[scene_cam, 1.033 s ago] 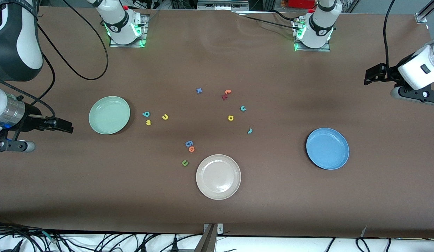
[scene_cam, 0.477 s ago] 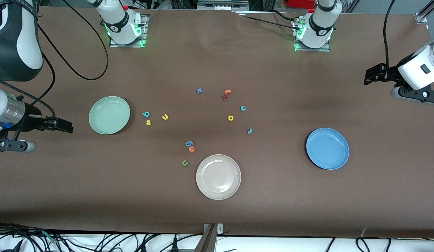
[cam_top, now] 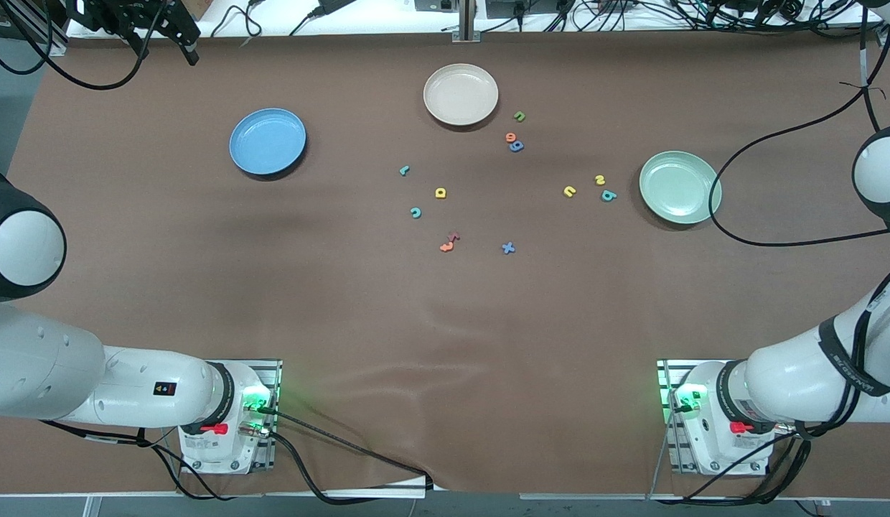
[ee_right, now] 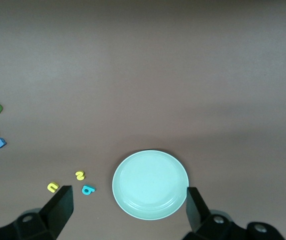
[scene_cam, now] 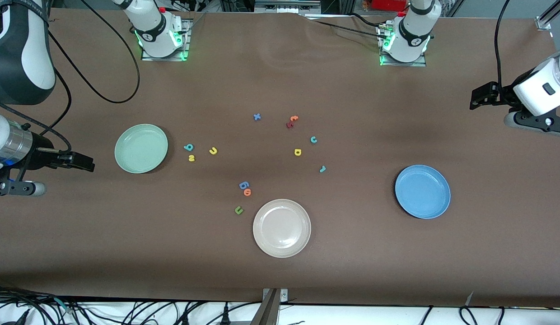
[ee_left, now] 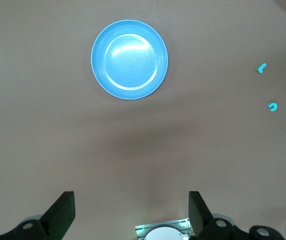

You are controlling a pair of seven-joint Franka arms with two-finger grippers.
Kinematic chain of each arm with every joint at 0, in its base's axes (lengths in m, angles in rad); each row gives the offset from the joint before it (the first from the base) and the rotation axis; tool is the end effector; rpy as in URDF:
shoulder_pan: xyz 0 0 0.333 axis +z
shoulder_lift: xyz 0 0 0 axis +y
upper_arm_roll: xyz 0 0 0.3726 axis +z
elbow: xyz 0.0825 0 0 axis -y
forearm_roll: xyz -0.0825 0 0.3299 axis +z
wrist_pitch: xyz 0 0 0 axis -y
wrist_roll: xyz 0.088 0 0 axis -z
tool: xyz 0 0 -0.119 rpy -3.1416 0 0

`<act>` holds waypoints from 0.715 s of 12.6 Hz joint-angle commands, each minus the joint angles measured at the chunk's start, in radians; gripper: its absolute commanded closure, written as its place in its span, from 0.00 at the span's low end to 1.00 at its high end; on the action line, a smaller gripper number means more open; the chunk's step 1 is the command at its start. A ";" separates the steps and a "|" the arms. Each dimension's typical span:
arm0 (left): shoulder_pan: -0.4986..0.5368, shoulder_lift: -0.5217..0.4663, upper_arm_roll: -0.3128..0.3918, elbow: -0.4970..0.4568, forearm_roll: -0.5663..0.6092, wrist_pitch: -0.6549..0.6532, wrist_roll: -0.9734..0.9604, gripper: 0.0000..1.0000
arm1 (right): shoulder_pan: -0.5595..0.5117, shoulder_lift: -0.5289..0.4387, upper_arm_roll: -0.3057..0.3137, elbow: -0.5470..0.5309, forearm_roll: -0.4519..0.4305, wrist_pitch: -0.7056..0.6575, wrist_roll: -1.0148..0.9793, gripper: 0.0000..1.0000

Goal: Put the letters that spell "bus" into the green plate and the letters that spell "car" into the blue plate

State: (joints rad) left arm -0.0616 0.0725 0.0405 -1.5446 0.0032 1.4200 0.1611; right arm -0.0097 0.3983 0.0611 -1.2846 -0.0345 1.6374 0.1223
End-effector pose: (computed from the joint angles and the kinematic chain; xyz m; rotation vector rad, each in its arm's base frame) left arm 0.5055 -0.0112 0.6319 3.1059 -0.2832 -0.3082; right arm 0.6397 0.0204 0.5670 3.1244 -0.1126 -0.0684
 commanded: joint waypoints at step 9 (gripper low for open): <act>-0.003 -0.002 -0.004 -0.002 0.041 0.008 0.003 0.00 | 0.060 0.031 0.012 -0.012 0.015 0.025 0.016 0.00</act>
State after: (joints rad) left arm -0.0616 0.0726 0.0405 -1.5446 0.0032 1.4200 0.1611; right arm 0.0203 0.4080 0.0707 -1.2863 -0.0307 1.6438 0.1224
